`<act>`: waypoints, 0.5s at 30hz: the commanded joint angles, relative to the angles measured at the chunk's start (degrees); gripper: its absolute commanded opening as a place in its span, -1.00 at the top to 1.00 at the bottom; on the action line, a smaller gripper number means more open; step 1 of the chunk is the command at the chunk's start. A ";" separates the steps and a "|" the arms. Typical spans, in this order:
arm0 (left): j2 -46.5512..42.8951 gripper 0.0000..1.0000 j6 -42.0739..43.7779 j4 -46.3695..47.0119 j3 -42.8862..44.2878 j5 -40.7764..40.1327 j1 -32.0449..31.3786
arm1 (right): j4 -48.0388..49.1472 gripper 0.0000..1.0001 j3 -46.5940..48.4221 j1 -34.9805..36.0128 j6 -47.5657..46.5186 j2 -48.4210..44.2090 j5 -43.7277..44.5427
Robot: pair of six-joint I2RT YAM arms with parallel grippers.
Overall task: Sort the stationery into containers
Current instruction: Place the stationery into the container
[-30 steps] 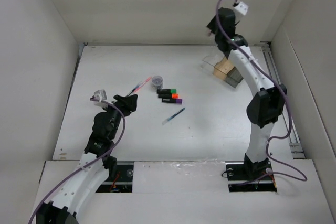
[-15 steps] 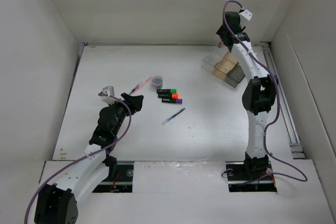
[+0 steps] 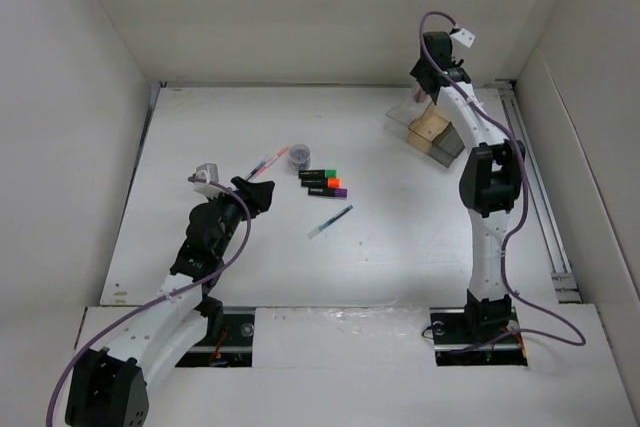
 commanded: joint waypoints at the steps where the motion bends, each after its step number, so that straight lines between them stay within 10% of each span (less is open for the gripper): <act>1: -0.14 -0.28 0.89 2.80 0.72 0.78 -0.20 | 2.71 0.35 0.52 -0.37 -0.82 1.75 2.19; 8: -0.14 -0.28 0.89 2.80 0.72 1.31 -0.20 | 2.71 0.26 1.14 -0.90 -1.35 4.31 2.19; 15: -0.67 -0.28 1.42 1.66 0.72 0.78 -0.20 | 3.23 -0.33 1.14 0.15 -1.35 3.61 2.19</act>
